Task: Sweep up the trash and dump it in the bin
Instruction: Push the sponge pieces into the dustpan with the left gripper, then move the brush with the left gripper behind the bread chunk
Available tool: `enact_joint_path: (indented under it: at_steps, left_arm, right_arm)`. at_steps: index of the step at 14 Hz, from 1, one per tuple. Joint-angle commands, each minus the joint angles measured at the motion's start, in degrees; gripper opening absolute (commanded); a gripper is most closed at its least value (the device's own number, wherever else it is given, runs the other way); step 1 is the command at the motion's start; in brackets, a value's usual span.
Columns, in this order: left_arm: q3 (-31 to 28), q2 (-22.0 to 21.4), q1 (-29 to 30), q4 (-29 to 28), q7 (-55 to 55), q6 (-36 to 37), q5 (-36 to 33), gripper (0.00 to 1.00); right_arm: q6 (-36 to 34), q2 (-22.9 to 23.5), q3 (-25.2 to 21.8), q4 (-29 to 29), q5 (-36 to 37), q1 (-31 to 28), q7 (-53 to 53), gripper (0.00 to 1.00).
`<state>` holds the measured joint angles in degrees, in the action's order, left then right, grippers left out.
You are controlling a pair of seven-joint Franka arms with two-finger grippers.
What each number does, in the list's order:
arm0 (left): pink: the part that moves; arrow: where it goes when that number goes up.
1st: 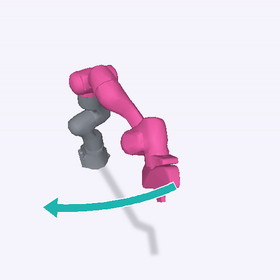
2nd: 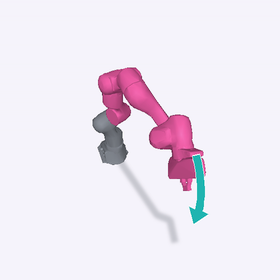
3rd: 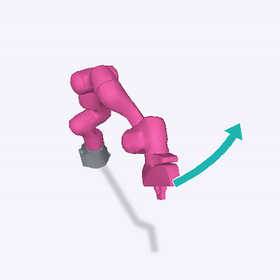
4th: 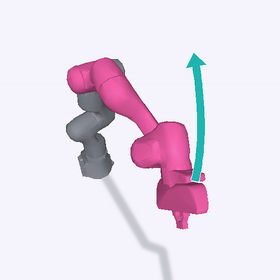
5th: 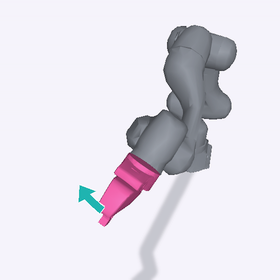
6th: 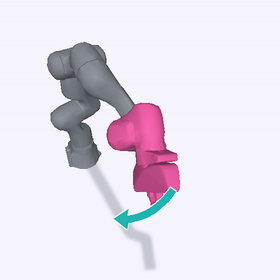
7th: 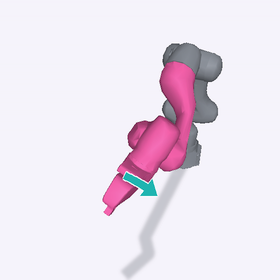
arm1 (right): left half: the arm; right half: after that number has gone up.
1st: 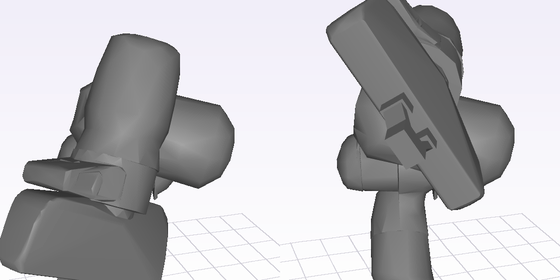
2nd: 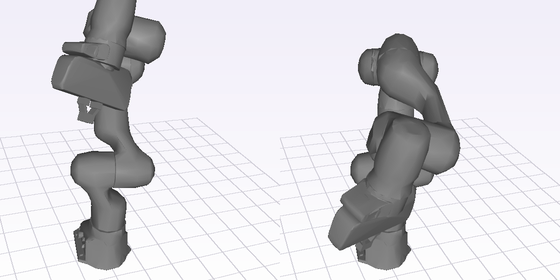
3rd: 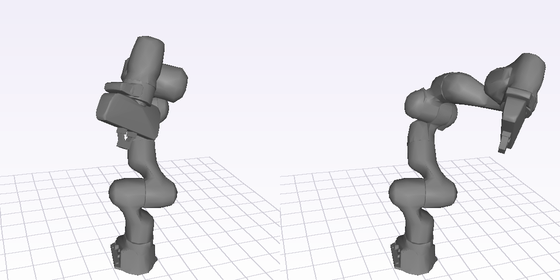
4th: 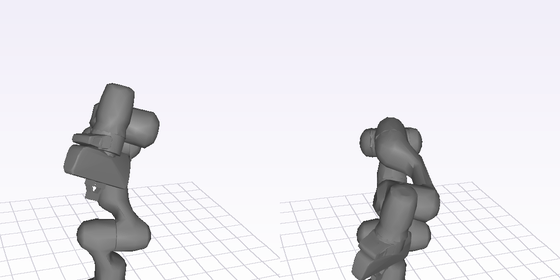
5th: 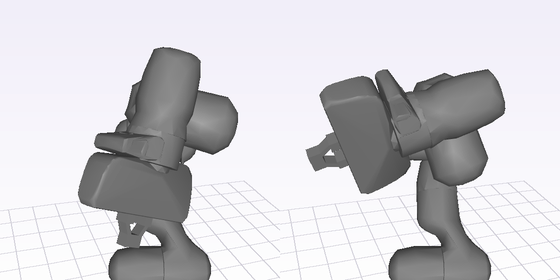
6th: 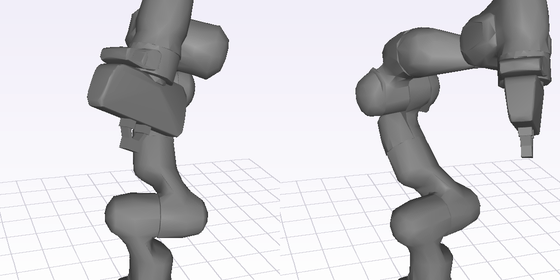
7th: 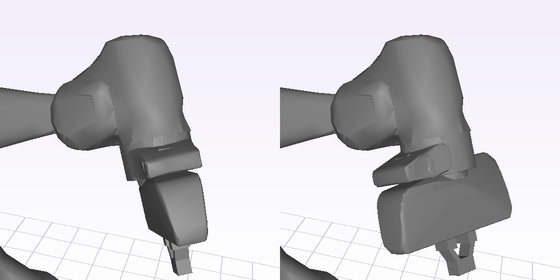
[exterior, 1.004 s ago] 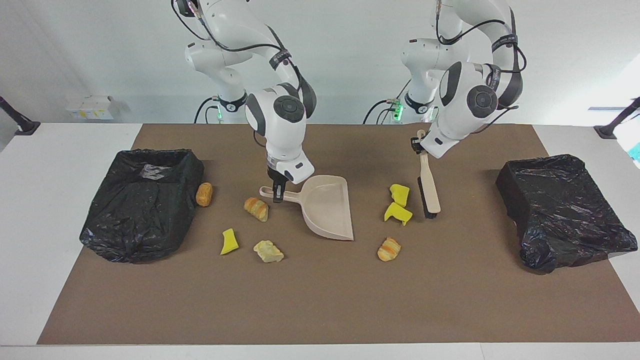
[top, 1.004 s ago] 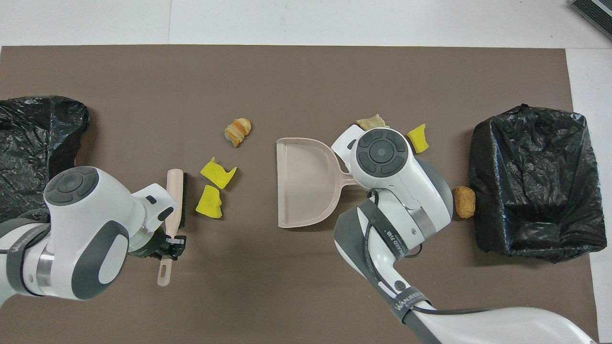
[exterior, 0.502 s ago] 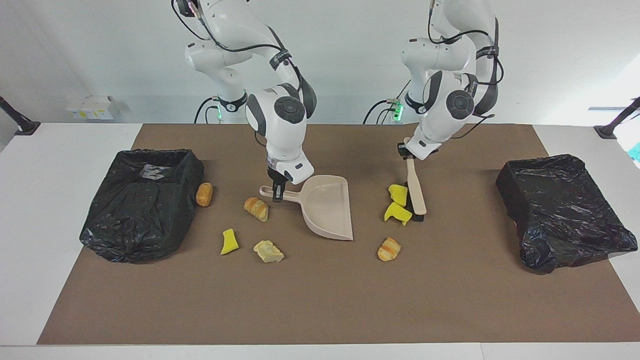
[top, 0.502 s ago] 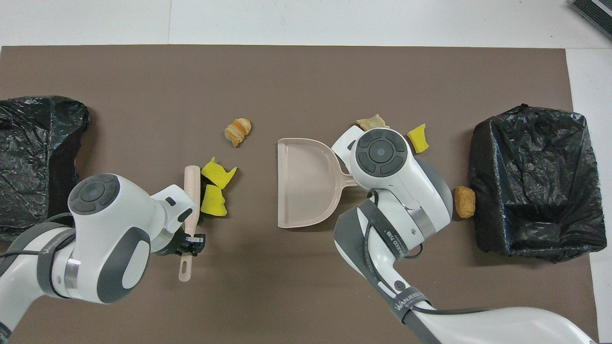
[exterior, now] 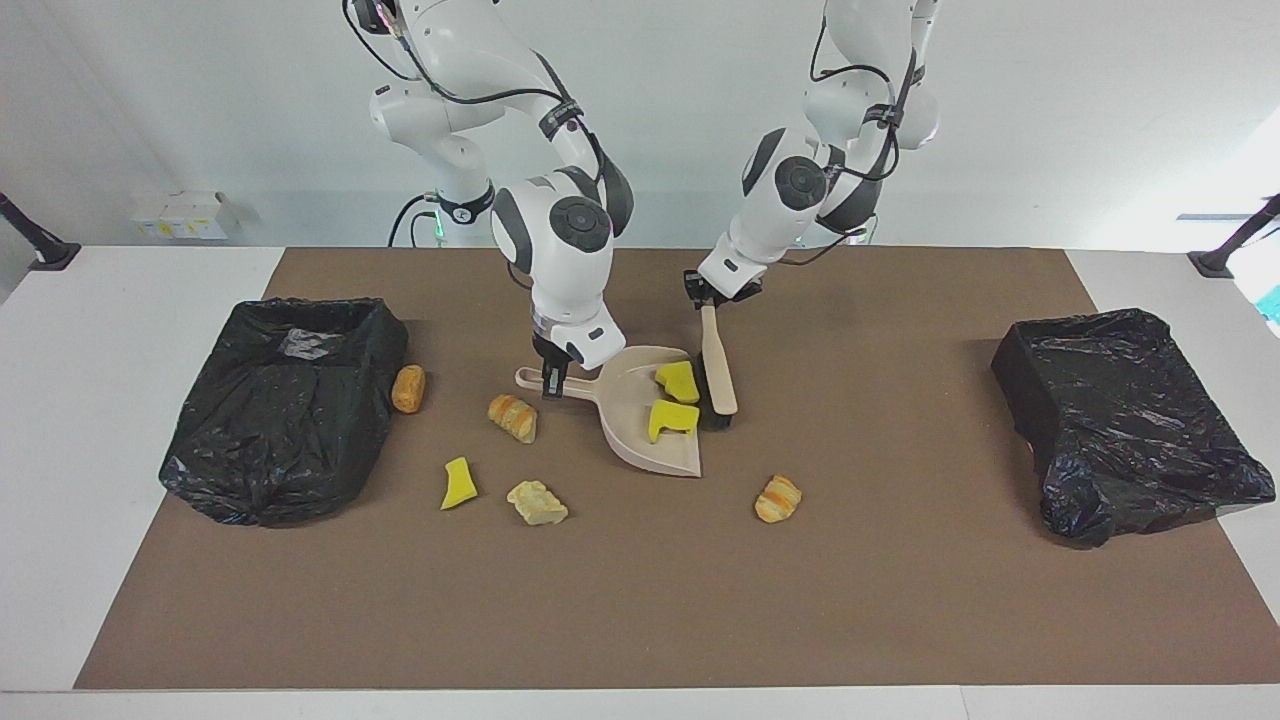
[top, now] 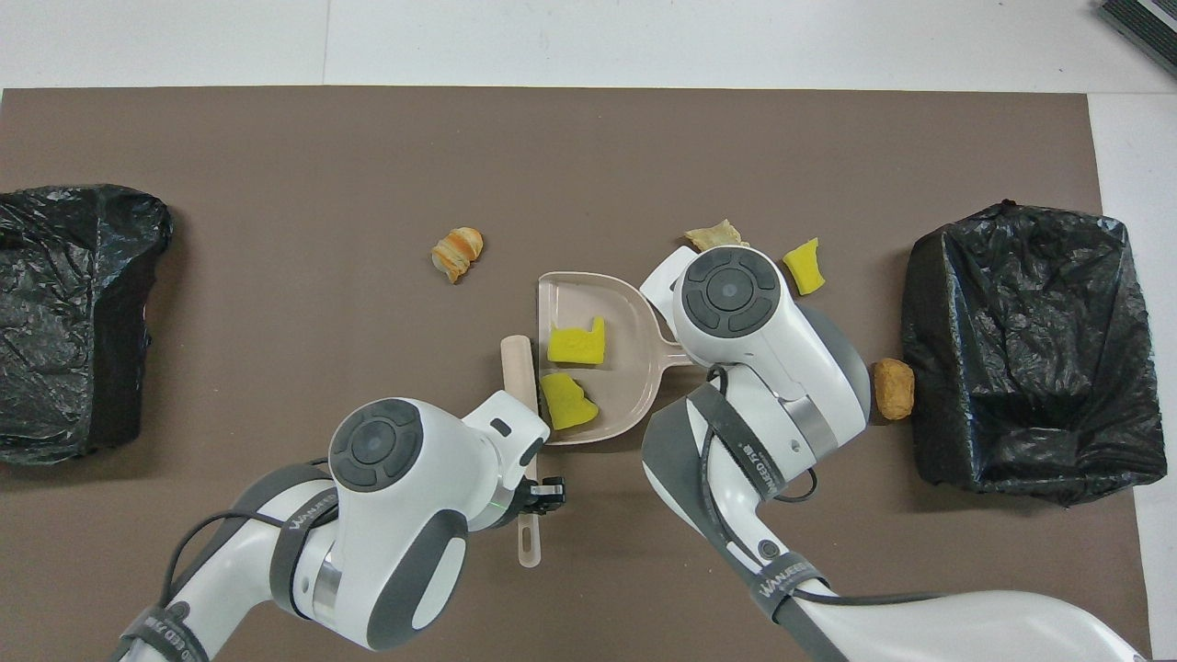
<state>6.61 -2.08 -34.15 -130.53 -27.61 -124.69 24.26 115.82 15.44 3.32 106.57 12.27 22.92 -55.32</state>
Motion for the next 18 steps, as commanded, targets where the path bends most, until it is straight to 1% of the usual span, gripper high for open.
enact_joint_path:
  at_steps: [1, 5, 7, 9, 10, 11, 14, 15, 16, 17, 18]
  left_arm:
    - [-0.8, 1.7, -3.9, 4.0, -4.6, -1.2, 1.0, 0.00]
    - [-1.0, 2.2, -3.1, 4.8, -1.7, 0.1, -1.3, 0.00]
    - [-1.4, 2.1, -1.7, 6.2, 0.2, 1.7, -5.3, 0.00]
    - [-1.4, 2.5, 0.7, 9.5, 0.9, 5.0, -10.1, 0.00]
    - [-1.4, 3.6, 2.6, 11.4, 2.6, 6.9, -12.6, 0.00]
    - [-1.4, 4.4, 4.2, 13.1, 5.8, 8.7, -13.8, 0.00]
    - [-1.5, 6.3, 11.9, 14.8, 19.5, 10.3, -14.9, 0.00]
    - [-1.5, 7.4, 13.4, 16.4, 21.7, 10.9, -18.3, 0.00]
    - [-1.5, 9.7, 14.3, 19.9, 22.2, 13.4, -22.7, 0.00]
    - [-1.4, 13.1, 15.2, 24.4, 23.0, 16.7, -24.8, 0.00]
    - [-1.4, 15.6, 16.6, 27.5, 24.9, 18.6, -25.7, 0.00]
  right_arm:
    - [0.3, -0.3, 0.6, 0.7, -0.1, 0.0, 1.5, 0.00]
    - [0.5, -0.3, 0.6, 0.7, -0.1, 0.0, 1.4, 0.00]
    - [0.5, -0.3, 0.6, 0.7, -0.1, 0.0, 1.4, 0.00]
    - [0.5, -0.2, 0.6, 0.5, -0.1, 0.0, 0.9, 0.00]
    - [0.5, -0.2, 0.6, 0.5, -0.1, 0.0, 0.9, 0.00]
    - [0.5, -0.2, 0.6, 0.5, -0.1, 0.0, 0.9, 0.00]
    - [0.5, -0.2, 0.6, 0.5, -0.1, 0.0, 0.9, 0.00]
    - [0.5, -0.2, 0.6, 0.5, -0.1, 0.0, 0.9, 0.00]
    - [0.5, -0.2, 0.6, 0.5, -0.1, 0.0, 1.0, 0.00]
    - [0.5, -0.2, 0.6, 0.5, -0.1, 0.0, 1.0, 0.00]
    - [0.5, -0.2, 0.6, 0.5, -0.1, 0.0, 1.0, 0.00]
